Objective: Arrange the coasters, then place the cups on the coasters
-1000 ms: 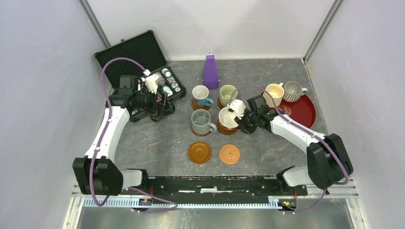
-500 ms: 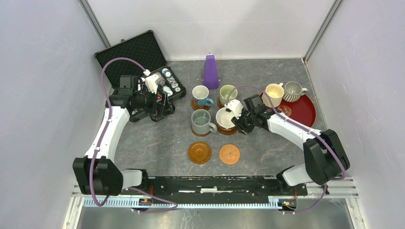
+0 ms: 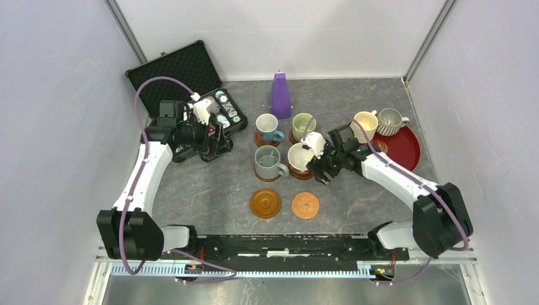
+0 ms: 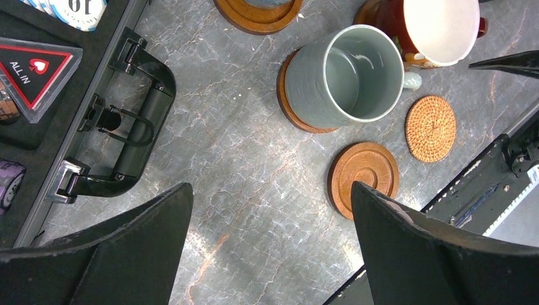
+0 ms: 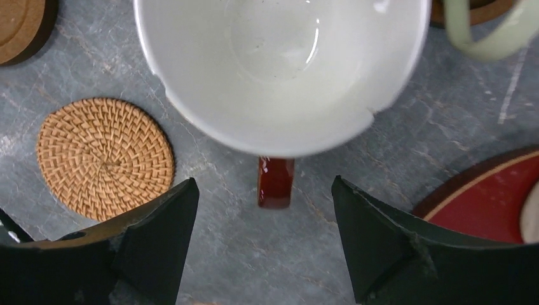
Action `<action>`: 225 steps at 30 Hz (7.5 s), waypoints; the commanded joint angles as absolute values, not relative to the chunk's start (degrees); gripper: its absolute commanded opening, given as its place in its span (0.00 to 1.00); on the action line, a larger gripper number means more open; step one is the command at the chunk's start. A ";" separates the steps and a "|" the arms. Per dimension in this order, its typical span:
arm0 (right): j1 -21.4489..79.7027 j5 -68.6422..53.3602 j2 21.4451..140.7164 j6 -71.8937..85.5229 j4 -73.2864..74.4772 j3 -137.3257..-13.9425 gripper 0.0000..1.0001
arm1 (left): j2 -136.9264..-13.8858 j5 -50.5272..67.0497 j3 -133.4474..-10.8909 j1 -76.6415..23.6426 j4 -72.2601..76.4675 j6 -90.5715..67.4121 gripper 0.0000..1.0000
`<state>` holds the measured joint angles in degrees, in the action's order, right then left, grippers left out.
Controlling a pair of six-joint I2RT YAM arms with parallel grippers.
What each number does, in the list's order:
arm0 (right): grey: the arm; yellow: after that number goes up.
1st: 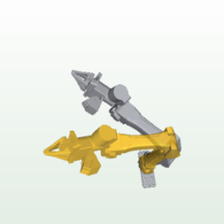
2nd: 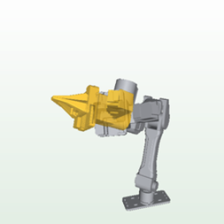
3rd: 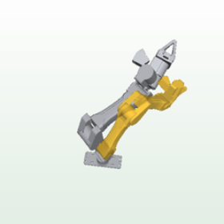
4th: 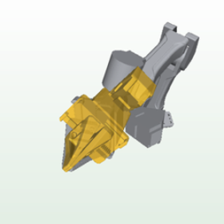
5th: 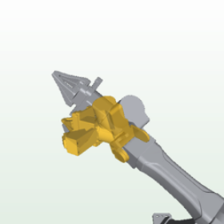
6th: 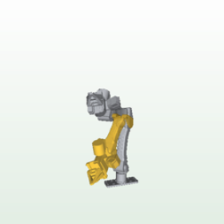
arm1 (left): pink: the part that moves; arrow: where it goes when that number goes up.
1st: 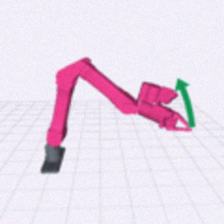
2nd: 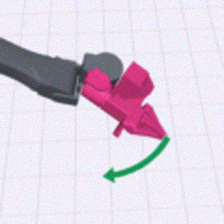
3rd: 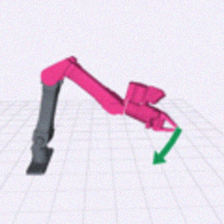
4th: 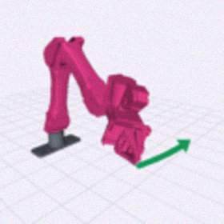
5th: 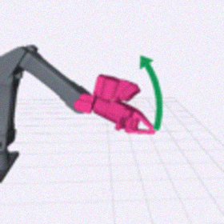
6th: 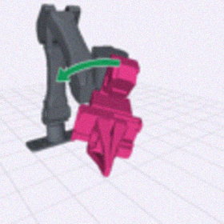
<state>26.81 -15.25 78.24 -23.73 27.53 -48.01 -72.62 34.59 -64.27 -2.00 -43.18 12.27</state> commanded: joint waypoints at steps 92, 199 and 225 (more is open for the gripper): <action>-26.63 -26.45 120.18 -87.37 55.35 -99.76 0.66 | -73.98 34.76 -63.72 -1.84 -43.31 16.11 1.00; 66.71 -0.35 75.36 3.76 22.11 -54.32 0.00 | -76.79 27.16 -64.34 -1.06 -40.30 8.26 1.00; 66.70 4.00 83.66 10.48 14.70 -50.35 0.10 | -77.25 28.55 -64.60 -1.03 -40.39 9.32 1.00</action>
